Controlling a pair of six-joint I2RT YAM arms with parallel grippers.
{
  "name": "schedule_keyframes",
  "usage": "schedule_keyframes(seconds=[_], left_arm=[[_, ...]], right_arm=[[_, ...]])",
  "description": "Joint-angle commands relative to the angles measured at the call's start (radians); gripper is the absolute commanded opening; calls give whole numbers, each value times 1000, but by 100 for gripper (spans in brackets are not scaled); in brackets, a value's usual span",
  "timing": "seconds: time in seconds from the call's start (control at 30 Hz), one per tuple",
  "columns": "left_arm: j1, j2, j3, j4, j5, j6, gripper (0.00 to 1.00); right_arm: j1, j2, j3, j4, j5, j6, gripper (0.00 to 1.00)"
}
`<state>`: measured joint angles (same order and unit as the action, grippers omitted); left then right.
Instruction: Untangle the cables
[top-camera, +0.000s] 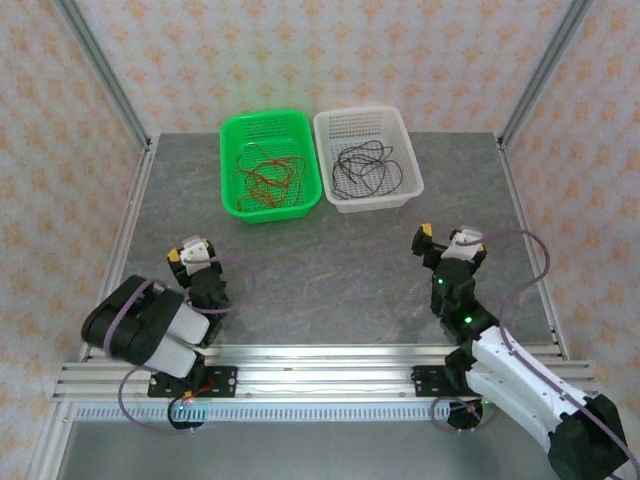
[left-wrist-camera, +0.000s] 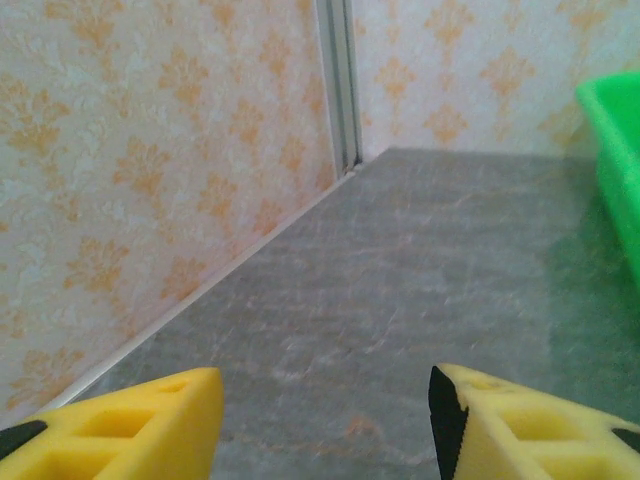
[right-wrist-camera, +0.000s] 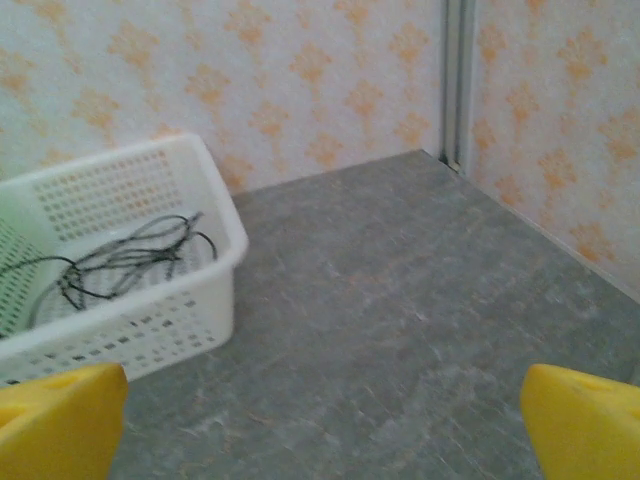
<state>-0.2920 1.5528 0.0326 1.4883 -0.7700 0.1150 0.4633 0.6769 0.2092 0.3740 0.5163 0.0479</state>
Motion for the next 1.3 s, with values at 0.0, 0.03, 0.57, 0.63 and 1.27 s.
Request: schedule_keyframes(seconds=[0.0, 0.03, 0.57, 0.63, 1.27], left_arm=[[16, 39, 41, 321, 35, 49, 60], [17, 30, 49, 291, 36, 43, 60], [317, -21, 108, -27, 611, -206, 53], [317, -30, 115, -53, 612, -210, 98], [308, -18, 188, -182, 759, -140, 99]], right_arm=[[-41, 7, -68, 173, 21, 4, 100], [-57, 11, -86, 201, 18, -9, 100], [-458, 437, -217, 854, -259, 115, 100], [-505, 568, -136, 870, -366, 100, 100], [-460, 840, 22, 853, -602, -85, 100]])
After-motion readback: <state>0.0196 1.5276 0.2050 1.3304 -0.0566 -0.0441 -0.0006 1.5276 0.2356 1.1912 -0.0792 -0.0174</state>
